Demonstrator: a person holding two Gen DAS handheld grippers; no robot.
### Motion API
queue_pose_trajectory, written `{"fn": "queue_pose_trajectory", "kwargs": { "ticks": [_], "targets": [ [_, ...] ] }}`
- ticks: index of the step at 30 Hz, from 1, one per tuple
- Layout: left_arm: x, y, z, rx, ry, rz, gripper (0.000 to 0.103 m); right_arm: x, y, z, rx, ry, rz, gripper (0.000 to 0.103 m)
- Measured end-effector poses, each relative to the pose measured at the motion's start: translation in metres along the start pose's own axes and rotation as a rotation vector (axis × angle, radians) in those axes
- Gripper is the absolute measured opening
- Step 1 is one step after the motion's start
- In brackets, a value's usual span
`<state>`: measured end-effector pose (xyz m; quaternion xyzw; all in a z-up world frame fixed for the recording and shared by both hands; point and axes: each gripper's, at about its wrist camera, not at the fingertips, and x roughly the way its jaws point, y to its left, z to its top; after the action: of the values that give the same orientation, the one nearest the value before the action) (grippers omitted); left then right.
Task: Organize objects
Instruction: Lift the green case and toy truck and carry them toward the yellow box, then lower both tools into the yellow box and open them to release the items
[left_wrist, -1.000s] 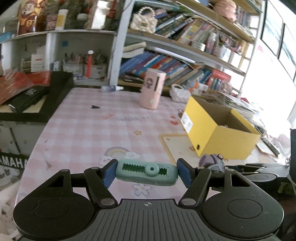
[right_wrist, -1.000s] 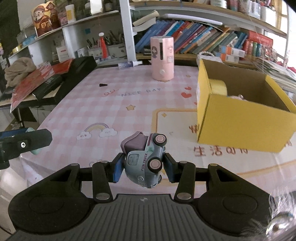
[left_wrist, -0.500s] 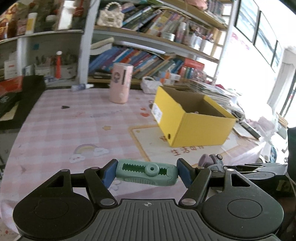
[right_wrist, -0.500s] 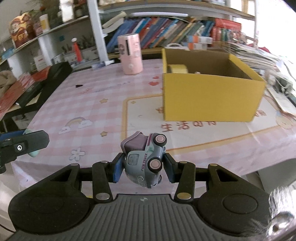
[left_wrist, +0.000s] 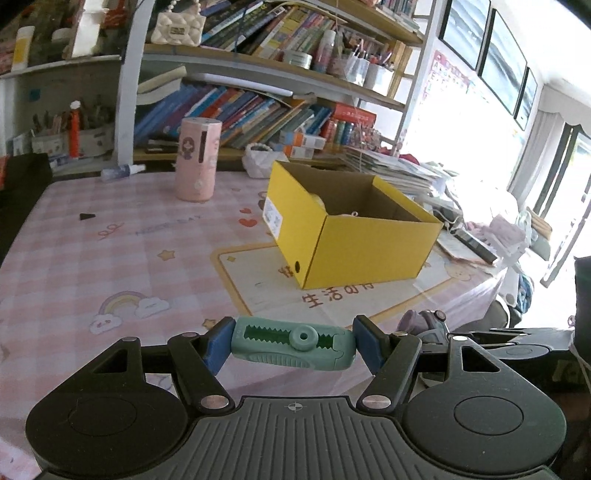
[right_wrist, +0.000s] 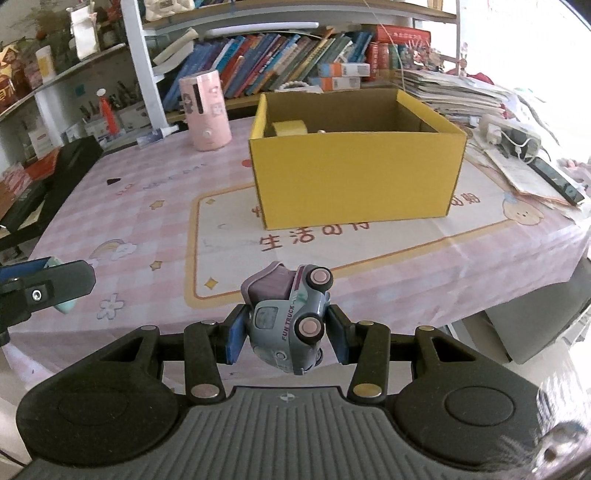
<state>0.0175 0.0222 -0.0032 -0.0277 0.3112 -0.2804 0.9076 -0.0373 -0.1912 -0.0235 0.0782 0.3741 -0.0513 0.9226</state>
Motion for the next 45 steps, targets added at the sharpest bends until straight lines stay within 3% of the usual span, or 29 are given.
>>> {"fn": "queue_pose_trajectory", "kwargs": {
  "ticks": [15, 23, 34, 45],
  "targets": [
    [0.048, -0.033, 0.025, 0.040, 0.022, -0.033, 0.069, 0.017, -0.050, 0.024, 0.051, 0.017, -0.032, 0.043],
    [0.074, -0.052, 0.046, 0.061, -0.004, -0.046, 0.069, 0.029, -0.083, 0.046, 0.078, 0.008, -0.053, 0.043],
    [0.112, -0.071, 0.091, 0.063, -0.087, -0.033, 0.069, 0.046, -0.125, 0.097, 0.065, -0.077, -0.063, 0.043],
    [0.158, -0.080, 0.129, 0.060, -0.139, 0.036, 0.069, 0.067, -0.134, 0.168, -0.027, -0.204, 0.049, 0.041]
  ]
}}
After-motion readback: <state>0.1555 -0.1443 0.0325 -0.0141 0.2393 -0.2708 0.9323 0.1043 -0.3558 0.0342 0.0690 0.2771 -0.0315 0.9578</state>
